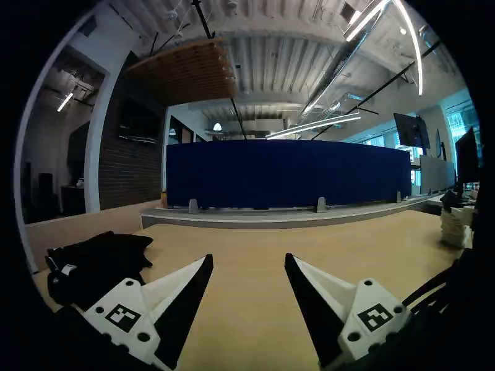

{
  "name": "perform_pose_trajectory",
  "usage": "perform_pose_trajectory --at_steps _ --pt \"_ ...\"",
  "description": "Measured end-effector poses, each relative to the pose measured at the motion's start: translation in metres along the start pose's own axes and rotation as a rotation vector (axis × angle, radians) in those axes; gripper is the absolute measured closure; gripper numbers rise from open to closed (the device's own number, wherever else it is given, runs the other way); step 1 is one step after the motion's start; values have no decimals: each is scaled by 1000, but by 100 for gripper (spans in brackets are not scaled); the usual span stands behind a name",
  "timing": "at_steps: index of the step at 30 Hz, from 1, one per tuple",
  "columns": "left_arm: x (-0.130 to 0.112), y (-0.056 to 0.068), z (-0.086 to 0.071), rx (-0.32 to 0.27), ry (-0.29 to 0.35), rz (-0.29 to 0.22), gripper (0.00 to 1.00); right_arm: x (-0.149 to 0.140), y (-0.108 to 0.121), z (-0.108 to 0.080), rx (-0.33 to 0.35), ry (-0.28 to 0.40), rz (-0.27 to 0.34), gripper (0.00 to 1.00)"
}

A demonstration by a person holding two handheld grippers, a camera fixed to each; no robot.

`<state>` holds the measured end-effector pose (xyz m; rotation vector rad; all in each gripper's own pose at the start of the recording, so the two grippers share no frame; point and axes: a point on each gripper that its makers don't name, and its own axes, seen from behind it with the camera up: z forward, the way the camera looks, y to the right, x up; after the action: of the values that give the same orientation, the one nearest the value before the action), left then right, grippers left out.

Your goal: Fold towel

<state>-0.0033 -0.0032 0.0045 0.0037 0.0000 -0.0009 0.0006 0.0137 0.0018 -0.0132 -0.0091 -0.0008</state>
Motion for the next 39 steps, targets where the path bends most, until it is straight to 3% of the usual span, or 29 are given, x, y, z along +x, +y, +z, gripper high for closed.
perform_pose_trajectory --at_steps 39 --pt "0 0 0 0 0 0 14 0 -6 -3 5 9 0 0"
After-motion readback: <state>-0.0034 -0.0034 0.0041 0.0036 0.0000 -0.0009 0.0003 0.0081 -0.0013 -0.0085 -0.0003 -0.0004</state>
